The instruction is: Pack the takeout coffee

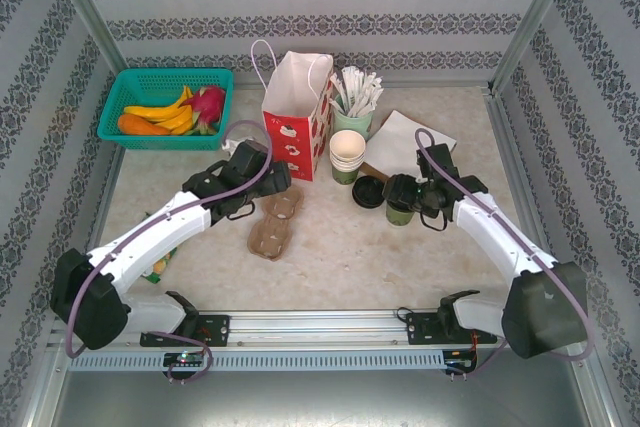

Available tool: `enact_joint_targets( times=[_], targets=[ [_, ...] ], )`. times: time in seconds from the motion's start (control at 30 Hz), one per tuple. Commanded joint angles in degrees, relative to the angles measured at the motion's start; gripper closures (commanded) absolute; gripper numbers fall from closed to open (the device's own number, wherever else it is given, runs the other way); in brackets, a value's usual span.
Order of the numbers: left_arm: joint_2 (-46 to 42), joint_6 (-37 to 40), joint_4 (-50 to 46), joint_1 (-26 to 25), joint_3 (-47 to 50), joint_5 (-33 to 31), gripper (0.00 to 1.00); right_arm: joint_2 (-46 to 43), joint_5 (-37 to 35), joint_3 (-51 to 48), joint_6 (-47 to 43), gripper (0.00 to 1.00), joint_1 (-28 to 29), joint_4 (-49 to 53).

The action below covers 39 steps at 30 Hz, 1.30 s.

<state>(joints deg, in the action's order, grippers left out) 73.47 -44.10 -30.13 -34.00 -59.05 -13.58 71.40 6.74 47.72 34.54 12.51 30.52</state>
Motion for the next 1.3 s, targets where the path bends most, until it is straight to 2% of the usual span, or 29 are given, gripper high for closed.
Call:
enact_joint_targets(
  times=[0.0, 0.13, 0.37, 0.53, 0.83, 1.27],
  targets=[
    [-2.30, -3.76, -0.13, 0.48, 1.68, -5.08, 0.01, 3.05, -2.64, -0.58, 1.26, 0.24, -1.58, -3.77],
    [-1.84, -3.98, 0.80, 0.59, 2.54, -4.51, 0.00, 8.06, -3.29, 2.78, 0.92, 0.24, -1.81, -7.19],
    [1.92, -4.29, -1.27, 3.43, 1.93, 3.62, 0.01, 16.56, -3.53, 10.37, 0.05, 0.24, -1.88, -10.97],
    [2.85, -4.65, -0.66, 5.40, 3.36, 6.56, 0.01, 23.48, -1.70, 16.39, -0.92, 0.24, -1.88, -11.74],
    [4.98, 4.68, 2.63, 6.31, 5.59, 11.46, 0.00, 31.41, -3.29, 24.38, -1.88, 0.23, -2.14, -12.45],
    [9.14, 12.33, 5.95, 6.31, 9.04, 10.92, 0.01, 34.62, -0.89, 30.03, -3.48, 0.12, -2.98, -10.48]
  ],
)
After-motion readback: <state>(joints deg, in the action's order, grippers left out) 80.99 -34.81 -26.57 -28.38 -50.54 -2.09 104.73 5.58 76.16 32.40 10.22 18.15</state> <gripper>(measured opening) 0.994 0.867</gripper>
